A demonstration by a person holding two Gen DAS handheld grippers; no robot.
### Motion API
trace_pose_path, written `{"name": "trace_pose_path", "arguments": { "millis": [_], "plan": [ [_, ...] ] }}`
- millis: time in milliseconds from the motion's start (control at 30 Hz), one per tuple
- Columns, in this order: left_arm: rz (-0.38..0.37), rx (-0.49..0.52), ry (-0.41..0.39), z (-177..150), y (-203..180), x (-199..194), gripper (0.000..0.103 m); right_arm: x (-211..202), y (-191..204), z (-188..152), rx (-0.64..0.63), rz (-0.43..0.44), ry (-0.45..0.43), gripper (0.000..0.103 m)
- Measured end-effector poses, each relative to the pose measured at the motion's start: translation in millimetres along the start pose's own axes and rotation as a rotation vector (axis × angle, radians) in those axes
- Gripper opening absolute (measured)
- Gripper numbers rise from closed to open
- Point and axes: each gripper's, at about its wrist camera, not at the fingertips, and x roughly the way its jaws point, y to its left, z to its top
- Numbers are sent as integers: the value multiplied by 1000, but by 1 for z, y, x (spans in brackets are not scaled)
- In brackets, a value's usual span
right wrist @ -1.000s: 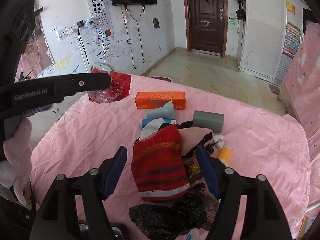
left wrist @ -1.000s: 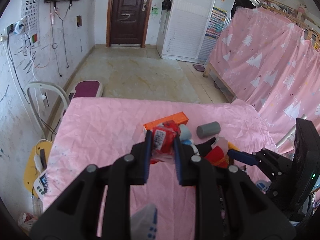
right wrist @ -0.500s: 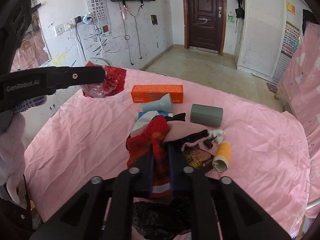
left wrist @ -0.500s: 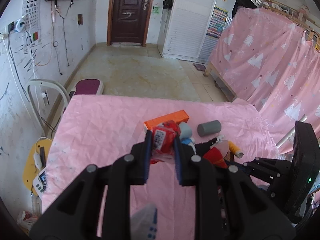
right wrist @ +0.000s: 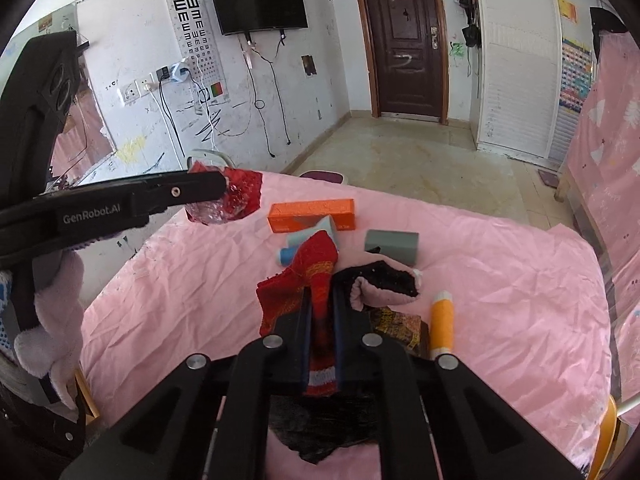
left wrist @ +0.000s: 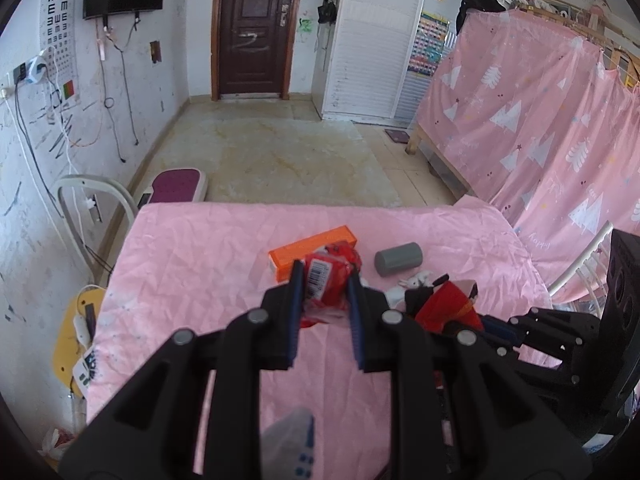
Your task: Collect trash
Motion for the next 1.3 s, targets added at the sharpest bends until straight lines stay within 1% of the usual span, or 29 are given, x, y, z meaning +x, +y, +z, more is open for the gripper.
{"name": "trace_pose_path", "arguments": {
  "millis": [200, 500, 800, 933, 1067, 1300],
  "plan": [
    [-5, 22, 1, 1, -17, 0, 19, -1, -16, -14, 34, 5, 35, 0],
    [-6, 47, 6, 4, -33, 0, 19, -15, -22, -31, 52, 14, 30, 0],
    [-17, 64, 11, 2, -45, 1, 19, -22, -19, -40, 42, 26, 37, 0],
    [-15, 65, 9, 2, -47, 0, 19, -30, -16, -40, 41, 24, 6, 0],
    [-13, 65, 8, 2, -48, 1, 19, -45, -15, -38, 52, 36, -46, 0],
    [-29, 92, -1, 5, -64, -6, 19, -73, -31, -31, 91, 12, -119, 0]
  ]
}}
